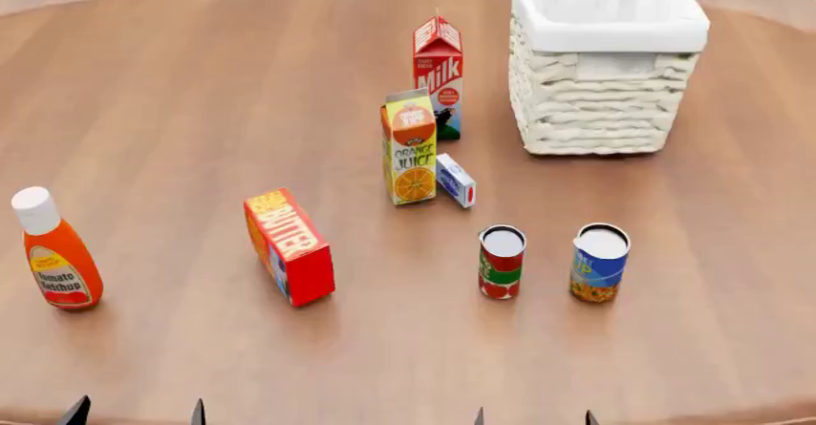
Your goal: Pick up the orange juice, and put it in the basket.
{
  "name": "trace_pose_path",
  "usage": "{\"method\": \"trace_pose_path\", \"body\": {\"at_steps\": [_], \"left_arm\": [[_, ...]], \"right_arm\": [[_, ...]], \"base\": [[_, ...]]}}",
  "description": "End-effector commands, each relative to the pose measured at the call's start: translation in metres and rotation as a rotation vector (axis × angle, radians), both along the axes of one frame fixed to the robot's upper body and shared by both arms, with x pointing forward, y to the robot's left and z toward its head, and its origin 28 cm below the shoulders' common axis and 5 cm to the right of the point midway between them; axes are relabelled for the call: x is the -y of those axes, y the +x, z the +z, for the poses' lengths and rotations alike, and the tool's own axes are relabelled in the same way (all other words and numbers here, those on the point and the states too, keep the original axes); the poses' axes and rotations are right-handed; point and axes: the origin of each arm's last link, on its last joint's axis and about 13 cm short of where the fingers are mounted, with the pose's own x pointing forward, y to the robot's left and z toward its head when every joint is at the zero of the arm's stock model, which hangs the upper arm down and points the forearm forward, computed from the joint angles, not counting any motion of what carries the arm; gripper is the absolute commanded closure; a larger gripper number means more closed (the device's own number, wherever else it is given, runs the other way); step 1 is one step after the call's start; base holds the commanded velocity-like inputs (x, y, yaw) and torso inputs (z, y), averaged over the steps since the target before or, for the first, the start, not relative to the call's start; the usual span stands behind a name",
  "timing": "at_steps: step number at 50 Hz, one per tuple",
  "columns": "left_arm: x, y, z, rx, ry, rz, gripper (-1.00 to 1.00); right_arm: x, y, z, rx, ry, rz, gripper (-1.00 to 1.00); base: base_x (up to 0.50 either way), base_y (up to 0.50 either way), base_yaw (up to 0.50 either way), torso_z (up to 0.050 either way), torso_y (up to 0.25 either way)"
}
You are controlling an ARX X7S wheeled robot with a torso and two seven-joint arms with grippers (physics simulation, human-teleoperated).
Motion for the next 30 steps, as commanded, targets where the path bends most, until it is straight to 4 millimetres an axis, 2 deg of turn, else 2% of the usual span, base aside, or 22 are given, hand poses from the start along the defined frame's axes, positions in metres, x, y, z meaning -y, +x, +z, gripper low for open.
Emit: {"method": "trace_pose_path", "body": {"at_steps": [1, 8, 30], "left_arm": [[0.0, 0.0, 0.0, 0.0, 0.0, 0.0, -1.0], [0.0, 0.0, 0.0, 0.0, 0.0, 0.0, -1.0], [0.0, 0.0, 0.0, 0.0, 0.0, 0.0, -1.0]], "right_arm": [[-0.0005, -0.0005, 0.0028, 0.0, 0.0, 0.0, -1.0], [0.001, 0.002, 0.0109, 0.018, 0.017, 0.036, -1.0], [-0.0001, 0.0005, 0.0073, 0.004, 0.019, 0.042, -1.0]], "base": [[0.0, 0.0, 0.0, 0.0, 0.0], [0.0, 0.0, 0.0, 0.0, 0.0], [0.16, 0.0, 0.0, 0.0, 0.0]]}}
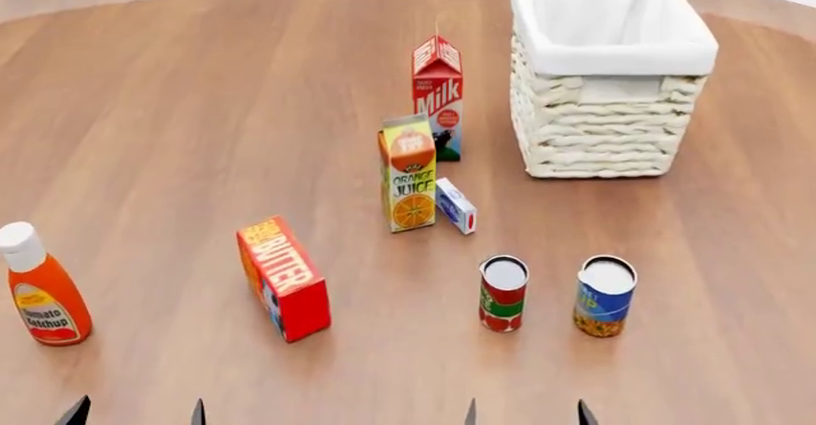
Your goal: Pick up the orange juice, and put it in the basket.
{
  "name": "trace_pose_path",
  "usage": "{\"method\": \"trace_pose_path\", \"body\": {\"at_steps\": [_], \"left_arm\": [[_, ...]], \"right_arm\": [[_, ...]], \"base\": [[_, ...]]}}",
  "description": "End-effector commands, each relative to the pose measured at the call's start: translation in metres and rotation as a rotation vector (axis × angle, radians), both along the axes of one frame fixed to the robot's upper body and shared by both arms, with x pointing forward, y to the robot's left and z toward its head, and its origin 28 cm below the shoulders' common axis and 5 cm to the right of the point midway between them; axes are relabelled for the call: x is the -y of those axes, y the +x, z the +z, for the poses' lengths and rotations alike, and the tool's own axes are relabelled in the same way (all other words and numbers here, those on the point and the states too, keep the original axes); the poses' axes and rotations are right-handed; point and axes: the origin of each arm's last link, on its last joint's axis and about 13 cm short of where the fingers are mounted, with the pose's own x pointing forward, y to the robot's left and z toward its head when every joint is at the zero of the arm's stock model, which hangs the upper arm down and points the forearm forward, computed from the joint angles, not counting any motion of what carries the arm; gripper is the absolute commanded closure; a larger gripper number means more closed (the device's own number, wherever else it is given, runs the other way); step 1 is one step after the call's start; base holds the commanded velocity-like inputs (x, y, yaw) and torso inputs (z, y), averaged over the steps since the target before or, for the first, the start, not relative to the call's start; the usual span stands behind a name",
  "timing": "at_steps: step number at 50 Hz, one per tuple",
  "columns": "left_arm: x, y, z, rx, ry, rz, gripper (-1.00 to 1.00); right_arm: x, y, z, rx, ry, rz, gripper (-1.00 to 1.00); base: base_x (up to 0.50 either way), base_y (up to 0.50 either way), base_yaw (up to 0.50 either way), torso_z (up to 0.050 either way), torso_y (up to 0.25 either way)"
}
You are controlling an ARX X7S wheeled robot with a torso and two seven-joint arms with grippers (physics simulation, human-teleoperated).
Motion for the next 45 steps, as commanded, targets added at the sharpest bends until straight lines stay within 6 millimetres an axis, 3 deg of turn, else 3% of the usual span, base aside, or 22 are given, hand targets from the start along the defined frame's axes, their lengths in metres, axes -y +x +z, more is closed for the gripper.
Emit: {"method": "trace_pose_path", "body": {"at_steps": [1, 45], "left_arm": [[0.0, 0.0, 0.0, 0.0, 0.0, 0.0, -1.0], [0.0, 0.0, 0.0, 0.0, 0.0, 0.0, -1.0]], "right_arm": [[0.0001, -0.0005, -0.002, -0.006, 0.002, 0.006, -1.0], [0.0014, -0.0004, -0.0028, -0.009, -0.003, 0.007, -1.0]], "base": [[0.18, 0.0, 0.0, 0.0, 0.0], [0.2, 0.0, 0.0, 0.0, 0.0]]}}
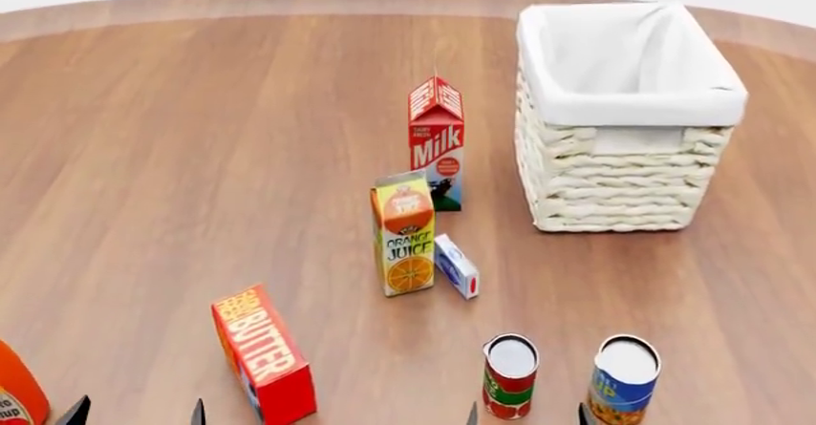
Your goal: Pick up the orange juice, and put it in the basket.
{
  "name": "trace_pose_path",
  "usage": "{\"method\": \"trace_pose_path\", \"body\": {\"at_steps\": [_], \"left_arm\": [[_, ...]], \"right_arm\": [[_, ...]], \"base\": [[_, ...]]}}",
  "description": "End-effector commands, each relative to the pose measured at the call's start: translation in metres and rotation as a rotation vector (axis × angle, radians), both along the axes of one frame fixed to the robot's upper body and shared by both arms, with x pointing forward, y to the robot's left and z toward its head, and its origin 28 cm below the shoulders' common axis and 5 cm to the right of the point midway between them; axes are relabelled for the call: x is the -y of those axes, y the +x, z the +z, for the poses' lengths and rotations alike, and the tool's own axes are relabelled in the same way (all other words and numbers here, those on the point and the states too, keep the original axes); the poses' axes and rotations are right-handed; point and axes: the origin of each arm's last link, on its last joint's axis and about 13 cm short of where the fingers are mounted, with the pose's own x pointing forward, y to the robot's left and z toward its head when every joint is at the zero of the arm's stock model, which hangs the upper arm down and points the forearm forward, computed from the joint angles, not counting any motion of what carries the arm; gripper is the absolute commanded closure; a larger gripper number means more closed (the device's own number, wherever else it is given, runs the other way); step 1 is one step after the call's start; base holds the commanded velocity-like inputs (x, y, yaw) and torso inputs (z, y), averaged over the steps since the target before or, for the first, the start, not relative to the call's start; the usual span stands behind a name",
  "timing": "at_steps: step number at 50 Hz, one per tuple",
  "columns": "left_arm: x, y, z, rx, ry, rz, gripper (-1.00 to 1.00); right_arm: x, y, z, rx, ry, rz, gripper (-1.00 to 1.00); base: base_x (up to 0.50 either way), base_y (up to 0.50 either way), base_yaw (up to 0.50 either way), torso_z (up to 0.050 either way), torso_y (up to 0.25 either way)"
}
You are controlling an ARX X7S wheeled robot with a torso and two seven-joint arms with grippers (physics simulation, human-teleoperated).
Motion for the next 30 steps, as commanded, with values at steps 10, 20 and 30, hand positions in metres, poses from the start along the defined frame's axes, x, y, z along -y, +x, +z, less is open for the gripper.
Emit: {"method": "trace_pose_path", "body": {"at_steps": [10, 20, 30], "left_arm": [[0.0, 0.0, 0.0, 0.0, 0.0, 0.0, -1.0], [0.0, 0.0, 0.0, 0.0, 0.0, 0.0, -1.0], [0.0, 0.0, 0.0, 0.0, 0.0, 0.0, -1.0]], "right_arm": [[-0.0001, -0.0001, -0.0023, -0.007, 0.0, -0.001, -1.0], [0.0006, -0.0005, -0.0038, -0.008, -0.001, 0.002, -1.0], [0.0003, 0.0, -0.0046, -0.008, -0.001, 0.003, -1.0]], "base": [[0.22, 0.0, 0.0, 0.0, 0.0], [0.22, 0.0, 0.0, 0.0, 0.0], [0.22, 0.0, 0.0, 0.0, 0.0]]}}
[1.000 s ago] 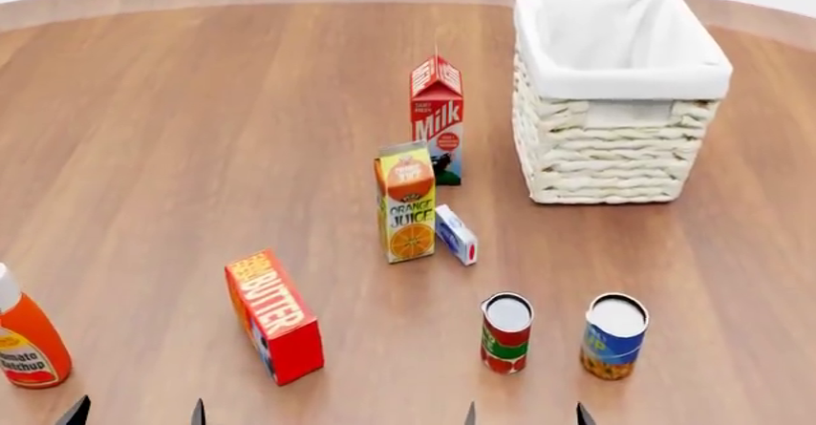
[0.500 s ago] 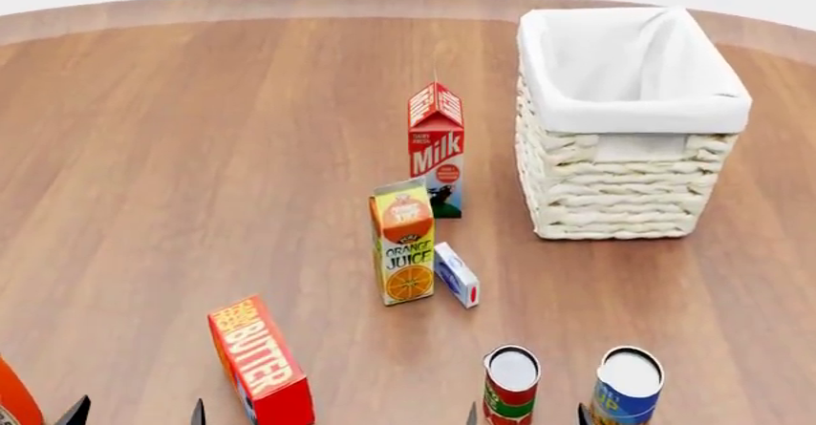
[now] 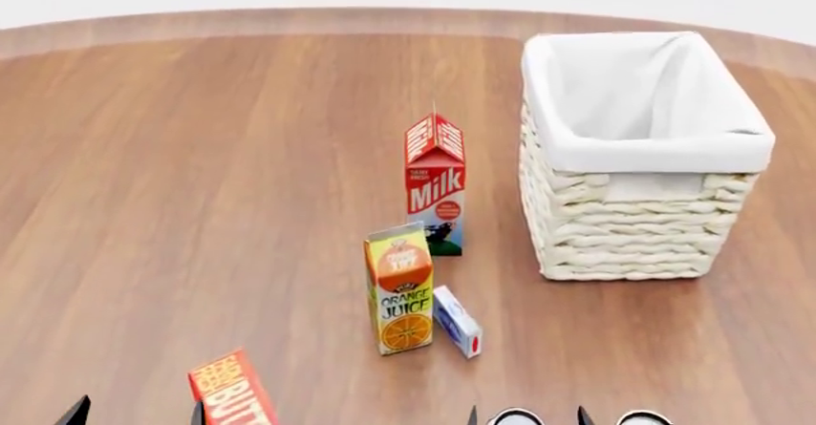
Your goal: Pick up the orange juice, and put it in the basket.
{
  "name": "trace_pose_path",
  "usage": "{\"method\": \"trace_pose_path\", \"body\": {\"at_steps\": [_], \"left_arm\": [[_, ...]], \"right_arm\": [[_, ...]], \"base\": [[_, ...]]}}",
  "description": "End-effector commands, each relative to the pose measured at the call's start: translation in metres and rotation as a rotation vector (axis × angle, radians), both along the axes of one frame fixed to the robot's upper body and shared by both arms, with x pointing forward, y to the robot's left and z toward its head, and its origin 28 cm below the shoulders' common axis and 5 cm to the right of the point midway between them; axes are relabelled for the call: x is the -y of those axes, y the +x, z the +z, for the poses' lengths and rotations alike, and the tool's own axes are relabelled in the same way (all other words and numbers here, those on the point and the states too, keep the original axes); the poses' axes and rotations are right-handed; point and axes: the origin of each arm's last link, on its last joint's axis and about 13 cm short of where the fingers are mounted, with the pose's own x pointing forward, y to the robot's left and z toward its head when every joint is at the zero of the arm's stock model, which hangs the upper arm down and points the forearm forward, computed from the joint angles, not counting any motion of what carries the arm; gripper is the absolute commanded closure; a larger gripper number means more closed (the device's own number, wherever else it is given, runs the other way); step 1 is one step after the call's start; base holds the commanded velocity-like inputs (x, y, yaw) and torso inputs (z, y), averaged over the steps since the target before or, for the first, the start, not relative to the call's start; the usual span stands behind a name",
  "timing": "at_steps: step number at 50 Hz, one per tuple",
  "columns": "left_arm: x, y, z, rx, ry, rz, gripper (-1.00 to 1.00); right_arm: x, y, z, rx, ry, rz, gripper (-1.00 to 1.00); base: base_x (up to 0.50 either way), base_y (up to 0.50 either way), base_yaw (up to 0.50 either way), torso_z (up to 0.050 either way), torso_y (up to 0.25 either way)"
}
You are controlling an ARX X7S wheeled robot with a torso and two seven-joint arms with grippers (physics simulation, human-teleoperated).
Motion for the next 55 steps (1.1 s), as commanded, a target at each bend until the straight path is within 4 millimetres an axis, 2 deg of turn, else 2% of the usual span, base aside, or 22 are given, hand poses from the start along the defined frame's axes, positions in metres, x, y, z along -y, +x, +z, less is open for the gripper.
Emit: {"method": "trace_pose_path", "body": {"at_steps": [1, 55], "left_arm": [[0.0, 0.0, 0.0, 0.0, 0.0, 0.0, -1.0], [0.0, 0.0, 0.0, 0.0, 0.0, 0.0, -1.0]], "right_arm": [[0.0, 0.0002, -0.001, -0.001, 0.0, 0.001, -1.0], [-0.0039, -0.0008, -0.0015, 0.002, -0.003, 0.017, -1.0]], "base": [[0.23, 0.0, 0.0, 0.0, 0.0], [0.22, 0.0, 0.0, 0.0, 0.0]]}}
